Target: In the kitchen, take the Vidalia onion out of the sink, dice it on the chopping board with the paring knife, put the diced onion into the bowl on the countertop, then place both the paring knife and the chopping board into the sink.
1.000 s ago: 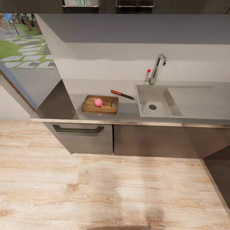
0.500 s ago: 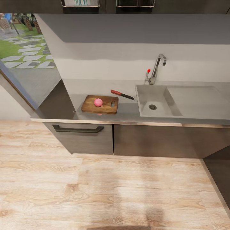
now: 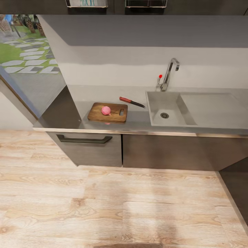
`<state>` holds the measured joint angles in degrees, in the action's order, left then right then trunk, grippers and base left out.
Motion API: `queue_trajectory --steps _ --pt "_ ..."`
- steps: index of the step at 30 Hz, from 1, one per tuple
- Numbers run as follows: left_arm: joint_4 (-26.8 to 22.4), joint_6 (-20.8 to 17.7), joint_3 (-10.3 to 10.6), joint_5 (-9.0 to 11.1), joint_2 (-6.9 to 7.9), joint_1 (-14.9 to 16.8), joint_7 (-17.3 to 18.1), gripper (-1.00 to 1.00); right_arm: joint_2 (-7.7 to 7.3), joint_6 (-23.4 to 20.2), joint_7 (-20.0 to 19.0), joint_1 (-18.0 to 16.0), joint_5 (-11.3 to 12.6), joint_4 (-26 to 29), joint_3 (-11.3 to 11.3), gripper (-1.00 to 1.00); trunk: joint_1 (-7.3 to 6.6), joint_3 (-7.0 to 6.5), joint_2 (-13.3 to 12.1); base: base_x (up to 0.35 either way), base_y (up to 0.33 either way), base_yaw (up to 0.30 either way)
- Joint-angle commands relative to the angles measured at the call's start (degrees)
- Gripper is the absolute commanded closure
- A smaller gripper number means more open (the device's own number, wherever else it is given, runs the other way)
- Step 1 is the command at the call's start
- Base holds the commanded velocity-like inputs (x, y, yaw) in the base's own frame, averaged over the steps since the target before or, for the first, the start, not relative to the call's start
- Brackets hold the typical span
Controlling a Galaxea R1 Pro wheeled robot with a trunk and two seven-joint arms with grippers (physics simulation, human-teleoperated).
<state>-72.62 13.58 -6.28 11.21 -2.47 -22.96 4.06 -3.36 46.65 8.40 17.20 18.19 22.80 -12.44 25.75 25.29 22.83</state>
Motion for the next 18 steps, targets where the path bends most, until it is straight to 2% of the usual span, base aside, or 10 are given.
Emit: queue_trajectory --steps 1,3,4,8,12,18 --pt "-0.2 -0.1 -0.5 0.6 -0.02 -0.2 0.4 -1.00 -0.07 0.0 0.6 0.0 0.1 0.1 -0.5 -1.00 0.04 0.07 0.1 0.000 0.000 0.000" --pt "1.4 0.2 -1.0 0.5 0.24 -0.3 0.4 -1.00 -0.07 0.0 0.6 0.0 0.1 0.1 -0.5 -1.00 0.04 0.07 0.1 0.000 0.000 0.000" --pt "3.9 1.4 -1.2 0.5 0.40 -0.4 0.5 -1.00 -0.07 0.0 0.6 0.0 0.1 0.1 -0.5 -1.00 0.04 0.07 0.1 0.000 0.000 0.000" --pt "8.4 5.1 -1.4 0.6 1.47 -0.4 0.5 -1.00 -0.07 0.0 0.6 0.0 0.1 0.1 -0.5 -1.00 0.04 0.07 0.1 0.000 0.000 0.000" --pt "10.5 7.2 -1.4 0.7 2.40 -0.4 0.5 -1.00 -0.07 0.0 0.6 0.0 0.1 0.1 -0.5 -1.00 0.04 0.07 0.1 0.000 0.000 0.000" --pt "12.3 7.9 -1.3 0.7 2.69 -0.4 0.5 -1.00 -0.07 0.0 0.6 0.0 0.2 0.1 -0.5 -1.00 0.04 0.07 0.1 0.000 0.000 0.000"
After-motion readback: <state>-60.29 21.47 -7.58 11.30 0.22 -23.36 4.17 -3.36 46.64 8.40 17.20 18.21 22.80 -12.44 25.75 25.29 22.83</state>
